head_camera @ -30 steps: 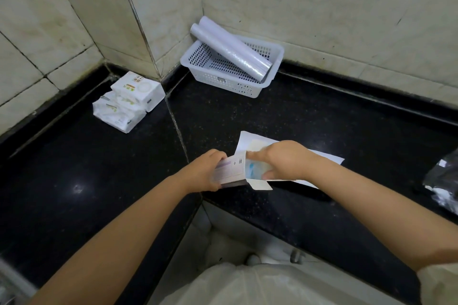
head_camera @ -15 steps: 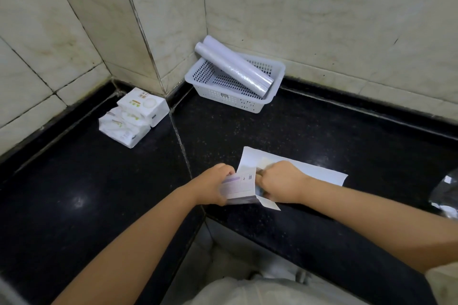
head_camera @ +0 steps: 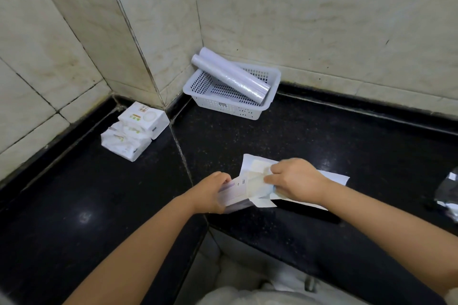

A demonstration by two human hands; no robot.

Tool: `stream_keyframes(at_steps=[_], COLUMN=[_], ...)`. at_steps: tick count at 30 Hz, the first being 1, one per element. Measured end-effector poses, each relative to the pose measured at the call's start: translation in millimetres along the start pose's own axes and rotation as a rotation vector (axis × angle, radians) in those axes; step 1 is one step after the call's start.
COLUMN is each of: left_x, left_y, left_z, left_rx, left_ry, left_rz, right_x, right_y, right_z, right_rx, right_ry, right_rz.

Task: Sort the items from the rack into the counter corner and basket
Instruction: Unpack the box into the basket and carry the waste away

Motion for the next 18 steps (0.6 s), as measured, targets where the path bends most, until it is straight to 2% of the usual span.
stream_keyframes(at_steps=[2,4,8,15,18], left_x=[-2,-3,-6,-8,-9], left_y=[2,5,12,19,20], left_z=[-2,-7,-14,-19,-20], left_rx=[-0.001,-0.005,-0.007,0.004,-0.007], left_ry=[0.015,0.046,0.100,0.149,0.160], left_rz=[0.012,0.019,0.037,0.067,0.080], right_x=[8,6,-13,-50,-41], right_y=[-16,-30,-52,-58,-60], right_z=[-4,-5,-2,12,20], right_rx=[0.004,-0.010,-0.088,-0.173,-0.143], right_ry=[0.069,0.114,0.269,0.382,0.321], right_rz=[-0.083,-0.085,-0.001,0.149,0.018])
Point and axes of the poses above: each hand's wrist, its own y-axis towards the middle knuckle, its own x-axis out of the back of the hand, z = x × y, the point moved 5 cm from there along y, towards the middle knuckle, and after that the axes turned 9 degrees about z, right-handed, at the moved point
